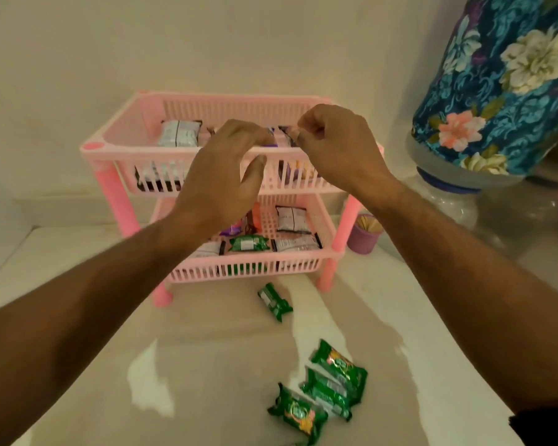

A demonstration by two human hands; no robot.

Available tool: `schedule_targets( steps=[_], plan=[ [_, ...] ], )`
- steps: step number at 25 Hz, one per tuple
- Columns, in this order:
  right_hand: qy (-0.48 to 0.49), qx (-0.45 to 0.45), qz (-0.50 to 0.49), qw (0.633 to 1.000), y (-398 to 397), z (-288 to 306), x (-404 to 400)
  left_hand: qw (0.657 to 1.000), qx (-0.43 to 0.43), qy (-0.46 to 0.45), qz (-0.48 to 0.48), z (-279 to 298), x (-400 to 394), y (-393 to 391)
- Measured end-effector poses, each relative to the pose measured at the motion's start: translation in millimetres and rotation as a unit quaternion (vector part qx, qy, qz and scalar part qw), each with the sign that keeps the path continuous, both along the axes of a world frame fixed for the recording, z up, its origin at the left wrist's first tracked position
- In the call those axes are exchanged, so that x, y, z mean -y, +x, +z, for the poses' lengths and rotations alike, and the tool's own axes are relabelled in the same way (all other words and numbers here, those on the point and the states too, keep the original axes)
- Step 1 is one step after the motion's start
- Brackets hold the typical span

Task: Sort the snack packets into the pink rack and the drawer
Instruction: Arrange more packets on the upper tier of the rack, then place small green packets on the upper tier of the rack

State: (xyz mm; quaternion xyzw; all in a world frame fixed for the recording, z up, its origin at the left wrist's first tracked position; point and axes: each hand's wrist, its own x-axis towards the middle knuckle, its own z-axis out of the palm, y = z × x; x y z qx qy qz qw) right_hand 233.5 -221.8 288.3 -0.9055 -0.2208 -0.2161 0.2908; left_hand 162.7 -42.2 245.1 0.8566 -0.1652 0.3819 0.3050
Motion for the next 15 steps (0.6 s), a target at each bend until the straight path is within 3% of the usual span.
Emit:
schedule_targets(
  steps=[3,7,12,15],
  plan=[
    [0.028,0.004,0.009,1.000,-32.8,-29.3,20.4,0.999,-0.040,0.019,-0.011,-45.9,6.1,-37.9],
    [0.032,-0.060,0.001,0.998,-68.3,-87.8,45.9,0.982,-0.182,0.033,-0.029,-123.7,12.9,-77.2],
    [0.008,-0.187,-0.002,0.982,-112.0,-188.0,76.1,0.930,-0.348,0.050,-0.103,-224.6,39.0,-121.0],
    [-0.015,-0.250,-0.019,0.968,-136.2,-246.9,94.8,0.894,-0.404,0.093,-0.170,-263.9,58.4,-140.3]
  ],
)
